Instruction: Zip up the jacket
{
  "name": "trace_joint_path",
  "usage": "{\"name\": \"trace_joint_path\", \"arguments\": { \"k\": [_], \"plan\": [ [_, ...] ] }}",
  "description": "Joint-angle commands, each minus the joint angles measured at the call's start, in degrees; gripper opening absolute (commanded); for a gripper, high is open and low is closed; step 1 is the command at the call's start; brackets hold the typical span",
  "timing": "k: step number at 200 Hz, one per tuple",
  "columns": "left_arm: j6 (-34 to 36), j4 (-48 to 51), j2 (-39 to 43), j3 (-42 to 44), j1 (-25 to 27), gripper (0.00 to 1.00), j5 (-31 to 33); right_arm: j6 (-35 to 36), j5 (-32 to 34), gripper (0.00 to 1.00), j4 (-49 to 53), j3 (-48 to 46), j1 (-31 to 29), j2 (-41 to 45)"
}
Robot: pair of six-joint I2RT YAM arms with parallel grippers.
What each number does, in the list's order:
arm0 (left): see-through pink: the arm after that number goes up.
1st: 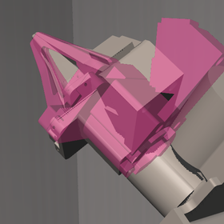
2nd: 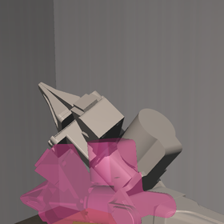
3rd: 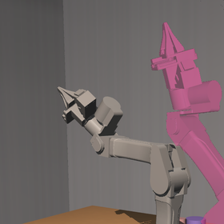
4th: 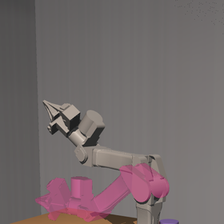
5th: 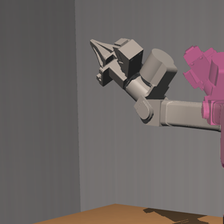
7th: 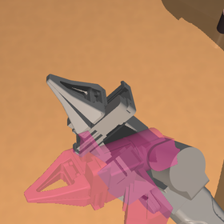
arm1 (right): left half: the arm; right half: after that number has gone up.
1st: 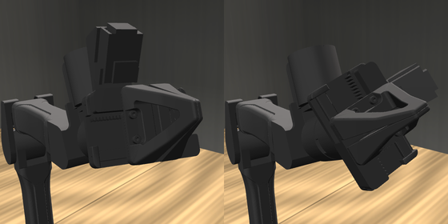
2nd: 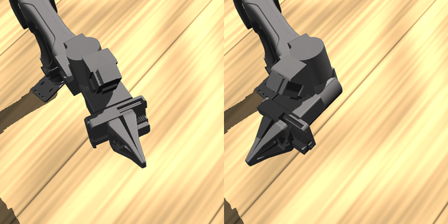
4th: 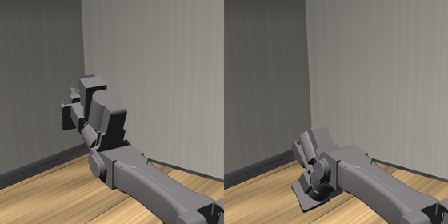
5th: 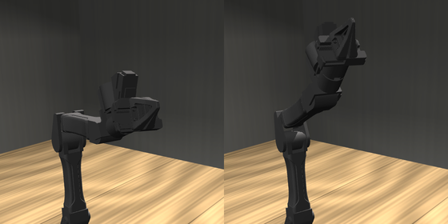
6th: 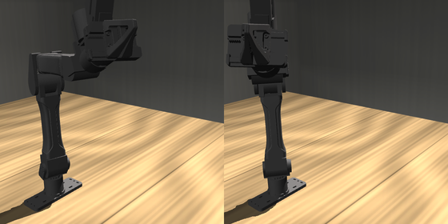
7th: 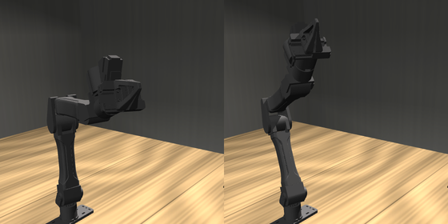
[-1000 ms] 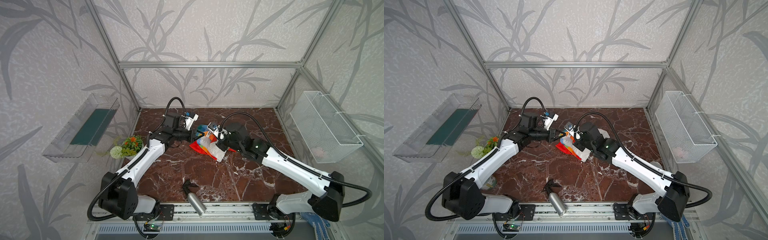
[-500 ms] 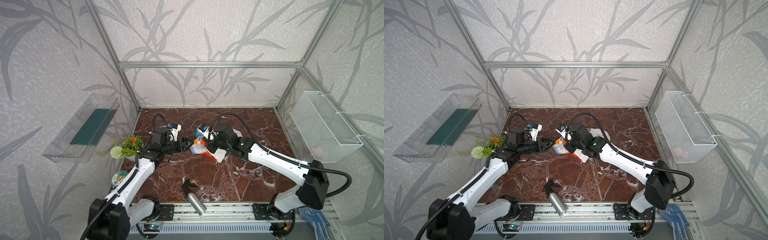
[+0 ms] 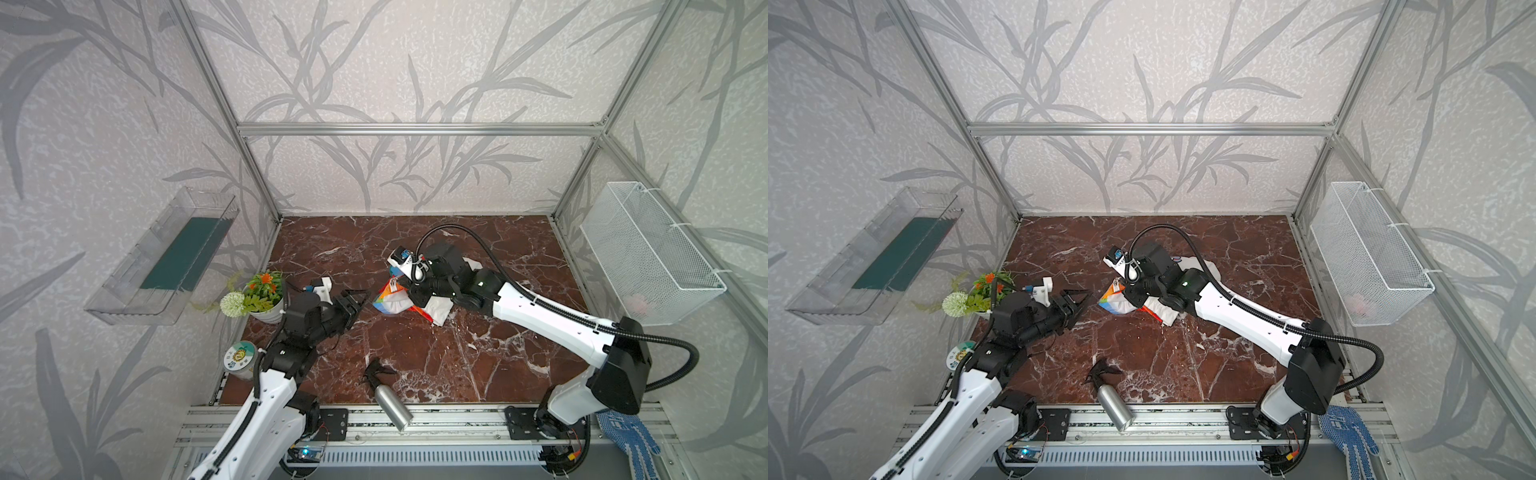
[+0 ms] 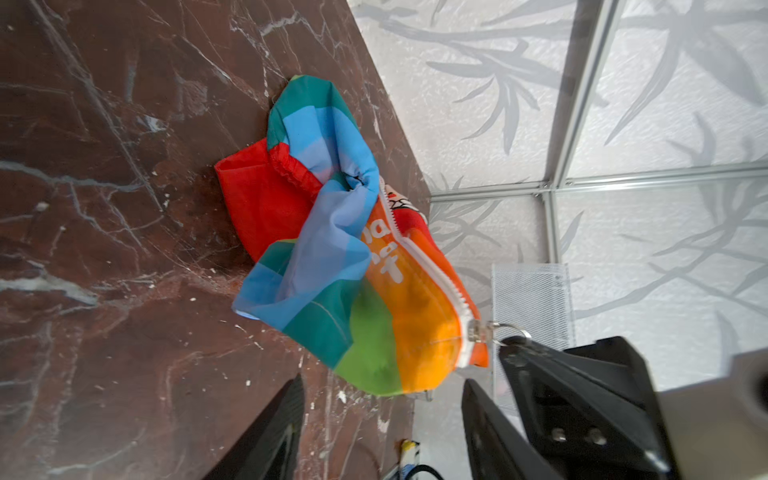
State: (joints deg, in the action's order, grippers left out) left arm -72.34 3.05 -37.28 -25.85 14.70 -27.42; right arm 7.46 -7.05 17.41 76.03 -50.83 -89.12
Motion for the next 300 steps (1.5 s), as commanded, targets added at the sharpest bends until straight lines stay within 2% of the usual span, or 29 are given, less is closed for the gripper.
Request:
{"name": "trace_joint_path", "arguments": {
  "k": [1, 12, 30, 39, 72, 153, 173, 198, 218, 256, 283, 300],
  "plan": [
    [-11.4, 0.3, 3.3, 0.4, 2.1, 0.64, 3.5, -1.2, -1.5, 0.0, -0.5, -1.9, -1.0, 0.7],
    [-16.2, -2.0, 3.5, 2.2, 4.0, 0.65, 5.1, -1.3, -1.6, 0.0, -0.7, -2.6, -1.1, 1.0],
    [-22.8, -12.3, 1.7, 5.6, 8.0, 0.65, 8.2, -1.4, -1.5, 0.0, -1.4, -3.9, -1.4, 1.6],
    [-22.5, -12.6, 0.5, 4.4, 10.1, 0.65, 9.4, -1.5, -1.5, 0.0, -2.2, -4.7, -1.4, 2.0],
    [-19.8, -3.8, 0.4, -0.4, 16.2, 0.65, 16.7, -1.5, -1.5, 0.0, -4.0, -6.0, -1.5, 3.0],
    [-24.3, -20.9, -4.0, 7.5, 27.9, 0.61, 28.3, -0.1, -3.6, 0.0, -5.1, -3.4, -1.5, 0.9],
    [-24.1, -22.2, -3.7, 9.2, 30.6, 0.57, 32.2, 0.4, -3.8, 0.0, -4.8, -2.8, -1.5, 0.9],
    [-23.4, -28.6, -4.3, 11.4, 30.6, 0.47, 36.0, 0.6, -4.3, 0.0, -4.0, -2.4, -1.4, 1.5],
    [-21.8, -30.0, -6.3, 9.6, 30.1, 0.47, 34.4, 0.9, -3.8, 0.0, -3.4, -2.9, -1.5, 2.4],
    [-21.8, -41.2, -14.4, 8.7, 29.9, 0.4, 29.7, 0.3, -4.7, 0.0, -2.4, -2.9, -1.4, 2.7],
    [-21.2, -43.8, -16.9, 8.4, 29.7, 0.4, 29.5, 0.8, -4.2, 0.0, -1.9, -2.8, -1.4, 3.2],
    [-19.3, -41.6, -16.9, 7.0, 29.3, 0.37, 28.2, 0.7, -4.1, 0.0, -1.9, -2.8, -1.4, 3.4]
  ]
}}
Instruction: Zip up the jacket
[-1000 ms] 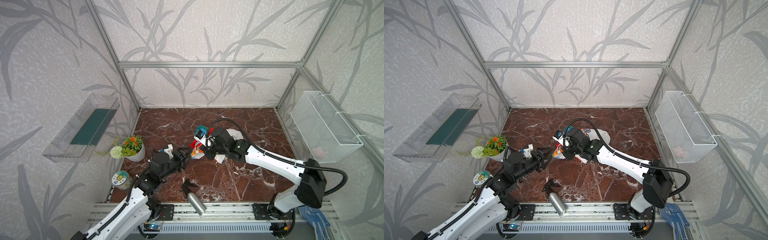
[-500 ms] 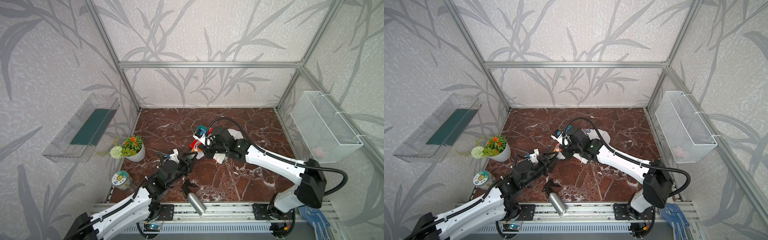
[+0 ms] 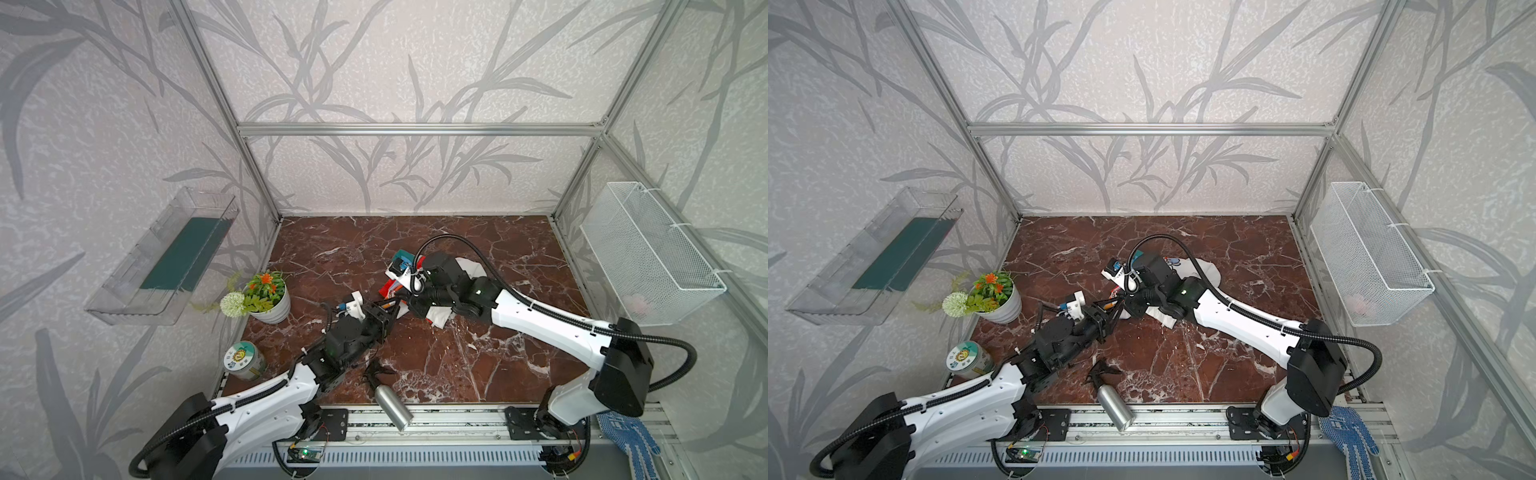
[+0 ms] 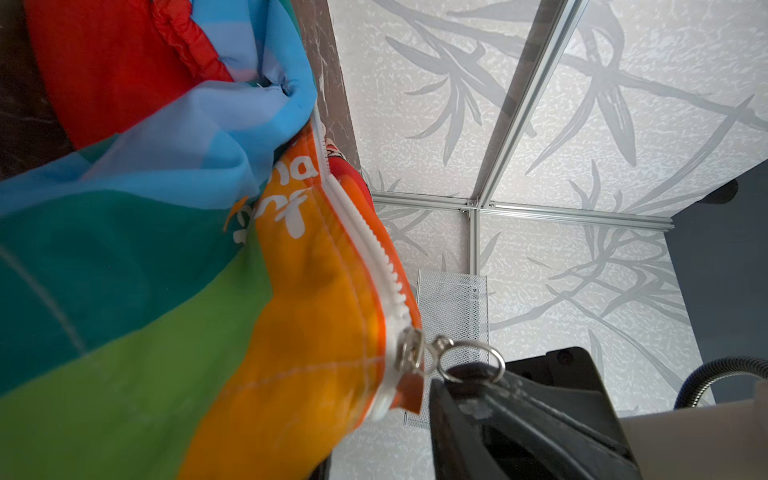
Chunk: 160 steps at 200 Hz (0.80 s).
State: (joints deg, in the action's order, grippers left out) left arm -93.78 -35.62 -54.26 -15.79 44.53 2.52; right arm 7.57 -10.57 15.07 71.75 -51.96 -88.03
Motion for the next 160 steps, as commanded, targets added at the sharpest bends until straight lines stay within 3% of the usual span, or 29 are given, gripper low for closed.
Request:
{"name": "trace_joint_path", "arguments": {
  "k": [1, 37, 75, 109, 138, 160],
  "plan": [
    [2.2, -2.9, 0.1, -3.2, -0.6, 0.36, -1.8, 0.6, -0.6, 0.0, 0.5, 1.5, -0.2, 2.3],
    [3.4, -0.5, 2.1, -3.0, -1.1, 0.25, -0.5, 0.4, -1.0, 0.0, 0.5, 1.5, -0.2, 2.3],
    [4.1, 2.2, 5.9, -2.0, -1.8, 0.23, 1.0, 0.6, -1.4, 0.0, 1.2, 2.4, -0.2, 2.0],
    [4.3, 2.0, 5.0, -2.3, -2.2, 0.0, -0.5, 0.7, -1.1, 0.0, 1.5, 2.8, -0.2, 2.1],
    [4.0, 2.9, 6.0, -0.7, -2.2, 0.0, -0.4, 0.9, -0.7, 0.0, 1.9, 3.7, -0.2, 1.6],
    [6.2, 9.6, 9.0, -1.1, -2.2, 0.0, -0.6, 1.4, 0.9, 0.0, 2.2, 4.2, -0.2, 1.3]
  ]
}}
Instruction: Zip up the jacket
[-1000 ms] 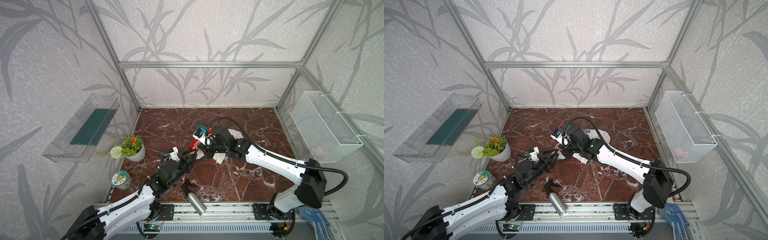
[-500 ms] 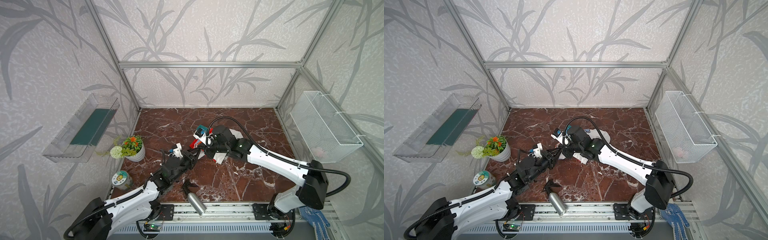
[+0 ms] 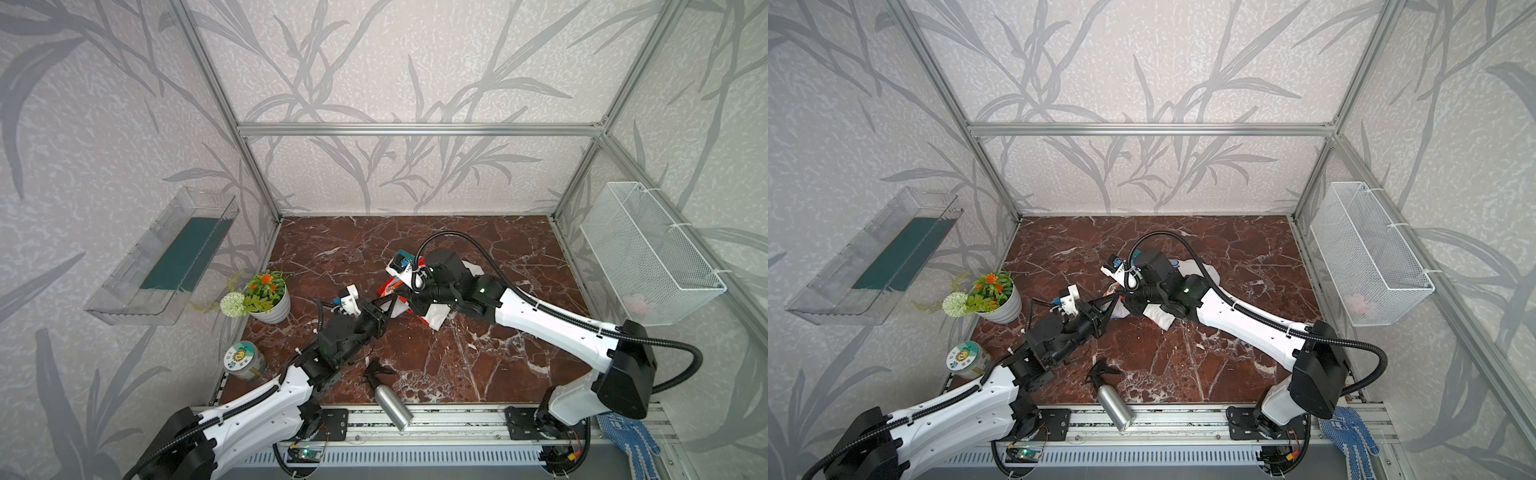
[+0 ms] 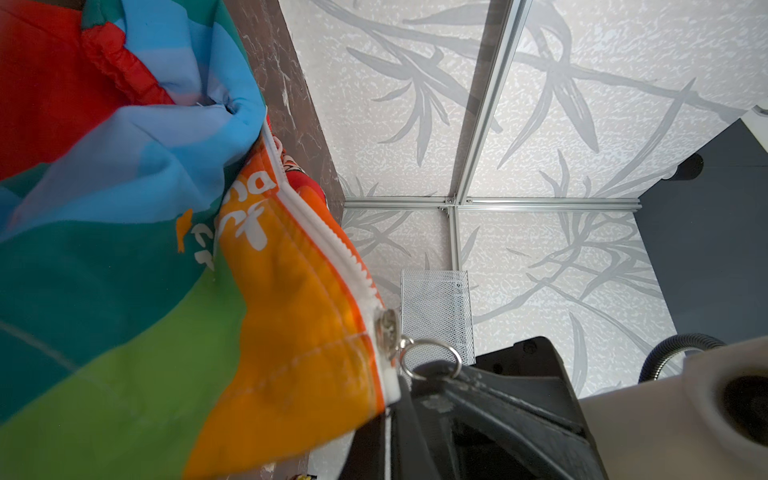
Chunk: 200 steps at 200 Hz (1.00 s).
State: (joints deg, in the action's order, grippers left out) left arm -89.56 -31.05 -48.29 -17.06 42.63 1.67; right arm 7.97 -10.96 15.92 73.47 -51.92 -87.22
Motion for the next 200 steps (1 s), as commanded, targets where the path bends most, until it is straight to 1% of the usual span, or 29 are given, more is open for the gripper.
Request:
{"name": "trace_joint_path", "arguments": {
  "k": [1, 26, 47, 64, 94, 117, 125, 126, 133, 139, 149, 172, 193, 200],
  "plan": [
    [2.1, 5.5, 3.2, 0.1, -0.3, 0.0, 0.3, 1.0, 1.4, 0.0, 1.4, 2.5, -0.3, 0.5],
    [3.7, 15.6, 8.7, 0.8, -0.4, 0.0, 1.9, 2.0, 4.2, 0.0, 1.8, 3.5, -0.1, 0.0],
    [2.8, 17.9, 12.2, 3.3, -0.5, 0.0, 3.1, 2.4, 4.2, 0.0, 2.6, 5.2, 0.1, -1.2],
    [3.4, 21.3, 13.3, 3.1, -0.7, 0.0, 2.3, 2.6, 4.9, 0.0, 2.5, 5.9, 0.2, -2.1],
    [4.0, 22.2, 13.4, 3.3, -1.3, 0.0, 1.2, 2.5, 4.6, 0.0, 2.5, 6.7, 0.4, -2.9],
    [6.4, 23.7, 13.0, 1.3, -2.5, 0.0, -0.4, 1.4, 0.8, 0.0, 2.5, 6.7, 0.3, -3.1],
    [7.2, 22.8, 12.7, 0.9, -3.0, 0.0, -1.3, 0.8, 0.2, 0.0, 2.4, 6.4, 0.3, -3.1],
    [7.1, 22.5, 12.6, 0.9, -3.1, 0.01, -1.5, 0.7, 0.1, 0.0, 2.4, 6.4, 0.4, -3.1],
    [7.0, 20.0, 12.2, 1.4, -3.4, 0.15, -1.8, 0.5, 0.1, 0.0, 2.4, 6.2, 0.3, -3.1],
    [6.9, 17.1, 11.8, 1.9, -3.5, 0.2, -2.1, 0.4, 0.1, 0.0, 2.4, 6.0, 0.3, -2.9],
    [7.0, 13.9, 11.3, 2.2, -3.5, 0.24, -2.3, 0.3, 0.3, 0.0, 2.4, 5.5, 0.3, -2.7],
    [8.8, 11.3, 10.4, 0.6, -3.5, 0.33, -2.9, 0.2, 0.5, 0.0, 2.5, 4.8, 0.3, -2.1],
    [9.3, 7.2, 10.2, 0.4, -3.5, 0.38, -2.4, 0.2, 1.0, 0.0, 3.0, 4.8, 0.3, -1.7],
    [9.3, 6.1, 10.1, 0.5, -3.5, 0.38, -2.1, 0.3, 1.1, 0.0, 3.2, 4.9, 0.3, -1.6]
  ]
}}
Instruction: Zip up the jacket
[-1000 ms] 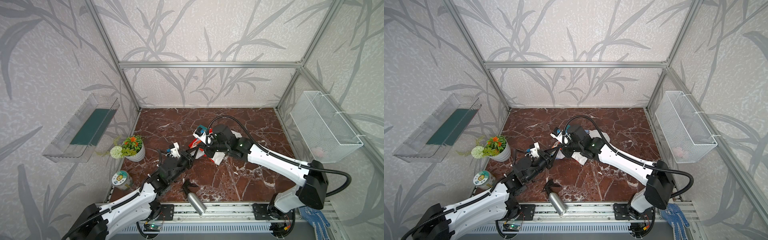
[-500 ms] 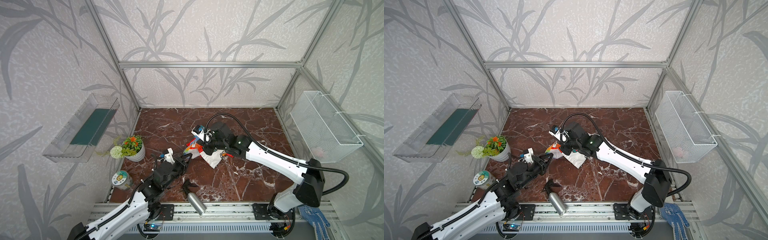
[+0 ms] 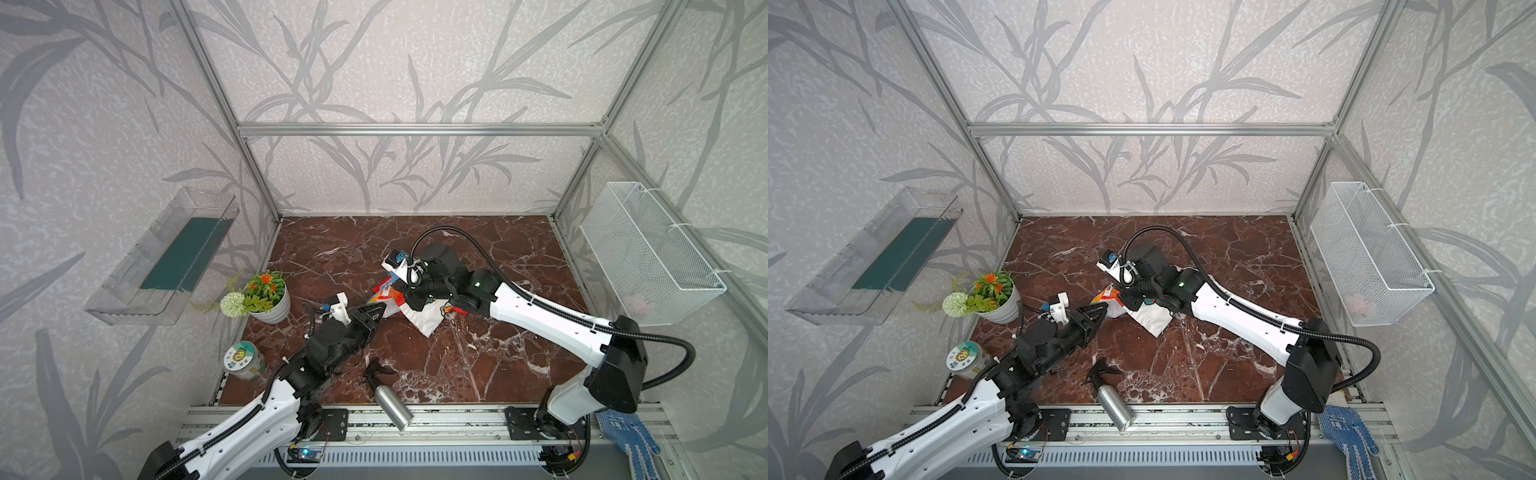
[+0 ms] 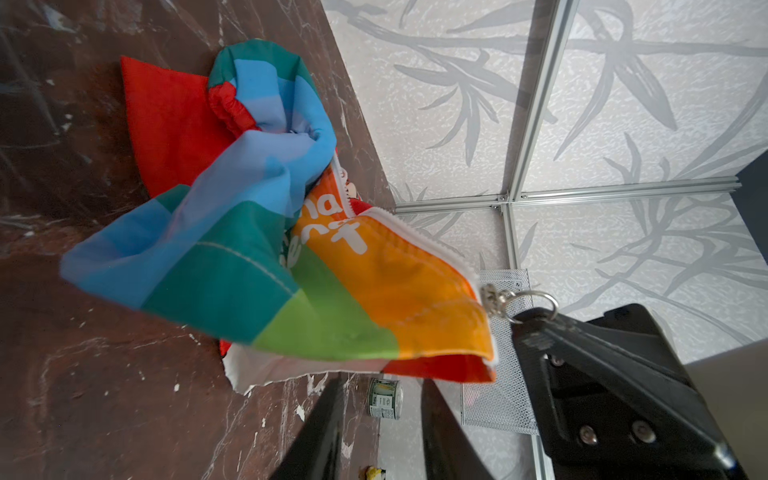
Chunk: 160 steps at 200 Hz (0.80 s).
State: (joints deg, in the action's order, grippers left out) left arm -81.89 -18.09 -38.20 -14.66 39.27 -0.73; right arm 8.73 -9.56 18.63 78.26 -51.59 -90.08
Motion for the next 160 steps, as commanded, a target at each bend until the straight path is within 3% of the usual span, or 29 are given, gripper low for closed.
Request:
{"name": "trace_joint_path", "arguments": {
  "k": [1, 34, 76, 160],
  "plan": [
    [1.6, -6.9, 0.1, -1.8, -0.1, 0.38, 0.4, -0.5, -0.3, 0.0, 0.5, 0.1, 0.0, 1.2],
    [0.7, -12.4, -0.7, -0.3, -0.1, 0.34, 1.0, -0.1, -0.1, 0.0, 1.2, 0.5, 0.0, 1.4],
    [-0.5, -18.9, -4.3, 0.2, -0.1, 0.39, 1.0, -0.5, -0.7, 0.0, 1.6, 0.9, 0.0, 1.4],
    [-1.8, -17.7, -5.4, 0.8, -0.3, 0.3, 3.1, -0.8, -1.4, 0.0, 1.6, 0.8, -0.1, 1.6]
  ]
}}
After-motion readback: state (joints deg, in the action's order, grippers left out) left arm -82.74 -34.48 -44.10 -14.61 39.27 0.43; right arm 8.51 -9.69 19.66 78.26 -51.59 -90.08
